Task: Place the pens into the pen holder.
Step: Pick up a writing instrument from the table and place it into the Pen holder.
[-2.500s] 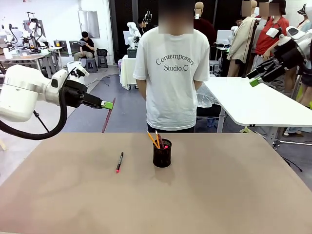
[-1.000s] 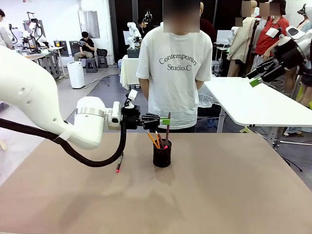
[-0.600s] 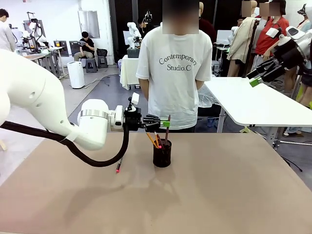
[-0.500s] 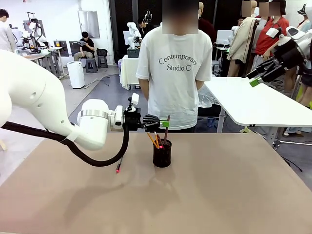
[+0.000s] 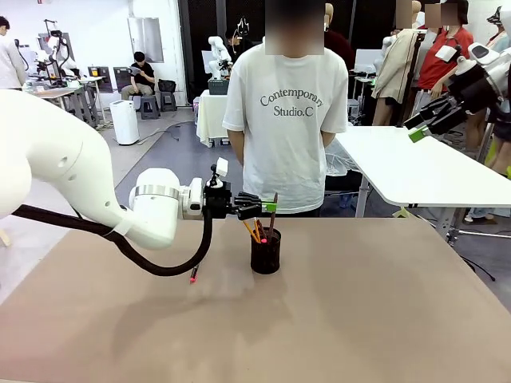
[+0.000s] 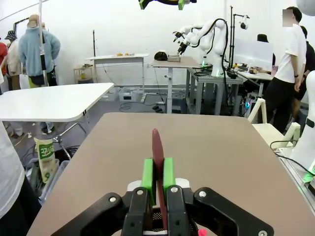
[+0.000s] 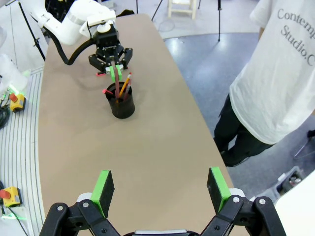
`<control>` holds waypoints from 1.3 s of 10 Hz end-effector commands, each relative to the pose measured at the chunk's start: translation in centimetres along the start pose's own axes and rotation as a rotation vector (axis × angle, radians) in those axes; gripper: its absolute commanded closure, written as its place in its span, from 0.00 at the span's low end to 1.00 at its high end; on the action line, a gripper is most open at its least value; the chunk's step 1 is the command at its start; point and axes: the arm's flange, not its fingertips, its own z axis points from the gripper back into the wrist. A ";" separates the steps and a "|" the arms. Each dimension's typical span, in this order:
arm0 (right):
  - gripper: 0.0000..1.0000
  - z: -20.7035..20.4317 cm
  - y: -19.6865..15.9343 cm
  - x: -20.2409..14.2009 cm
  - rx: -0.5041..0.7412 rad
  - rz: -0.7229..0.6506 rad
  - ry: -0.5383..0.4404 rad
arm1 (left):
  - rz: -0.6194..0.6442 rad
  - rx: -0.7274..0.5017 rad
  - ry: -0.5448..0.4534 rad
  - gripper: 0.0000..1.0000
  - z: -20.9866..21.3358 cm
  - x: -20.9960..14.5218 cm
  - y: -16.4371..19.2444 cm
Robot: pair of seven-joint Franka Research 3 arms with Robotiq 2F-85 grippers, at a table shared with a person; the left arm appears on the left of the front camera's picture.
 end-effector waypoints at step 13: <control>0.00 0.1 0.1 0.1 0.000 0.008 -0.001 | -0.042 -0.025 0.009 0.00 0.9 1.7 -1.1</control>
